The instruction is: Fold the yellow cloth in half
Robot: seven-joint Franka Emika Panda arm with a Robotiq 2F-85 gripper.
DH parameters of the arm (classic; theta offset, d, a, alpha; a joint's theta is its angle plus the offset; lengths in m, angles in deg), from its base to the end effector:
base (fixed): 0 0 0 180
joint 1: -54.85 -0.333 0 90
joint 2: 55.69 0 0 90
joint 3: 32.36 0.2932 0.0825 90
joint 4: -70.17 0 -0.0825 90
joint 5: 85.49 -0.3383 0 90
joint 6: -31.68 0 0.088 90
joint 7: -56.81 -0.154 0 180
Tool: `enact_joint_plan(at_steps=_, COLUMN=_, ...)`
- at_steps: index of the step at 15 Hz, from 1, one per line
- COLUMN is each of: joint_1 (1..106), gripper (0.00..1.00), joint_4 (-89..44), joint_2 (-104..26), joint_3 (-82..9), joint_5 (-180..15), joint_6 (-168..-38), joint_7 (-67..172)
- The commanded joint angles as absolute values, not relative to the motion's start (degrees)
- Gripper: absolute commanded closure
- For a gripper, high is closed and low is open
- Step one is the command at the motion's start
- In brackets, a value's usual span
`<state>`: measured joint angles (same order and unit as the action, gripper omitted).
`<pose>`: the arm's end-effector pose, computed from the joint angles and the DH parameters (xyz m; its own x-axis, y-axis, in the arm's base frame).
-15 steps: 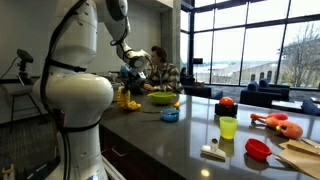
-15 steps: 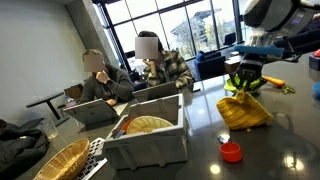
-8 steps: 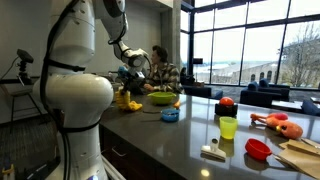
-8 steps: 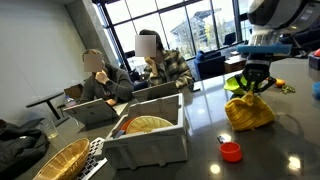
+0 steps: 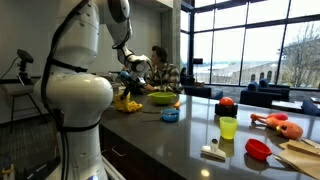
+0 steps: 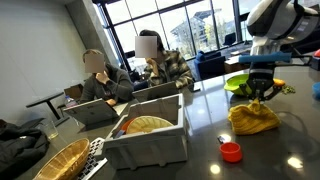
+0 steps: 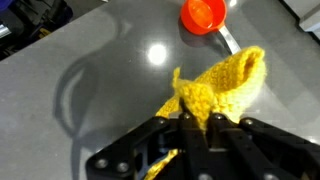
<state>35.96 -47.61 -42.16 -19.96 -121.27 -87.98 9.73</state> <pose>0.4210 0.3168 0.2871 0.6892 -0.4784 -0.5442 -0.6290 -0.7678 -0.1218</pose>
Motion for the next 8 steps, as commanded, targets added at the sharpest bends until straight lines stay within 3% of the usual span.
enact_joint_plan(at_steps=1, joint_1=37.57, gripper=0.98, joint_4=-45.26, joint_2=-40.23, joint_3=-20.34, joint_5=-120.8, joint_6=-85.32, joint_7=7.51)
enact_joint_plan(at_steps=8, joint_1=39.2, gripper=0.98, joint_4=-42.48, joint_2=-38.06, joint_3=-20.91, joint_5=-122.16, joint_6=-84.3, joint_7=6.59)
